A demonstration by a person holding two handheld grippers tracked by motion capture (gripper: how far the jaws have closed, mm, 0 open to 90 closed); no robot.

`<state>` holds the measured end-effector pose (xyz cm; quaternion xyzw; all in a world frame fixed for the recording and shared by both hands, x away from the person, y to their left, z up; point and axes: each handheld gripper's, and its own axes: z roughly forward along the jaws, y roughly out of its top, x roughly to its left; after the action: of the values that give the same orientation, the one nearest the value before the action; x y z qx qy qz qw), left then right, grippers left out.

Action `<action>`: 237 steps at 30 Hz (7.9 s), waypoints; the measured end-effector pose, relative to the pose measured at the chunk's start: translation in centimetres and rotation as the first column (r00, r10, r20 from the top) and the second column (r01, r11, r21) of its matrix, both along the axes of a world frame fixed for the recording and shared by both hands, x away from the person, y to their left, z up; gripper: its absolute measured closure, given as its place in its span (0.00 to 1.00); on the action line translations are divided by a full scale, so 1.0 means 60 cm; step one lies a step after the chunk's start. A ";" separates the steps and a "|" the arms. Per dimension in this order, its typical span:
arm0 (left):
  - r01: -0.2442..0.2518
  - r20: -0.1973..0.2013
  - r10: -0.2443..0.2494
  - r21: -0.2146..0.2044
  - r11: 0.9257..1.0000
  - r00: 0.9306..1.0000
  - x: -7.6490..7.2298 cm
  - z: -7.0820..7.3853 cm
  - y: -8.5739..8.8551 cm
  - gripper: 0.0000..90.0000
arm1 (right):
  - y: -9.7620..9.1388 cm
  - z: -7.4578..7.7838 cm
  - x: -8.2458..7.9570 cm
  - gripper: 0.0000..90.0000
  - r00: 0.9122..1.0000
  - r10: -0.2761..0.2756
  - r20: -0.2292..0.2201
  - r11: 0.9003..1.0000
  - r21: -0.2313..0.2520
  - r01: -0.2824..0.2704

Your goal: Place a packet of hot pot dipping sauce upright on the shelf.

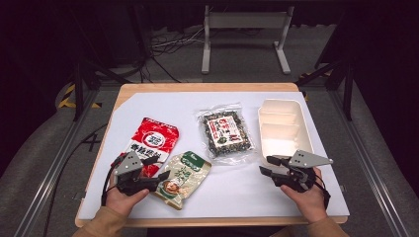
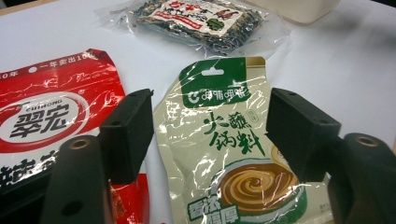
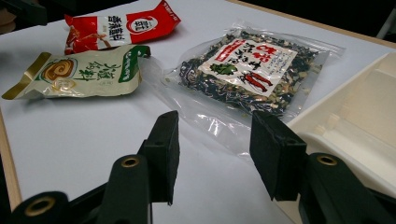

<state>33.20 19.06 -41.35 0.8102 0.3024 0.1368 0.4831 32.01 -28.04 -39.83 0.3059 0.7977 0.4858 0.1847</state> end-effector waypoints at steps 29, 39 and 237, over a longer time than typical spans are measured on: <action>0.070 -0.070 -0.065 0.064 0.995 0.995 0.092 0.056 -0.059 0.35 | 0.019 -0.008 0.017 0.56 0.998 0.050 -0.037 0.998 -0.041 -0.052; 0.095 -0.097 -0.086 0.091 0.991 0.992 0.120 0.047 -0.082 0.32 | 0.026 -0.008 0.019 0.56 0.996 0.081 -0.046 0.996 -0.038 -0.083; 0.372 0.137 -0.353 -0.161 0.914 0.926 0.011 0.158 -0.103 0.78 | 0.177 0.061 0.039 0.99 0.886 0.458 -0.067 0.888 0.081 -0.453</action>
<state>33.87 12.88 -31.87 0.7957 0.1325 0.0586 0.5881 34.32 -17.44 -36.19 0.1358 0.8386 0.5271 0.0222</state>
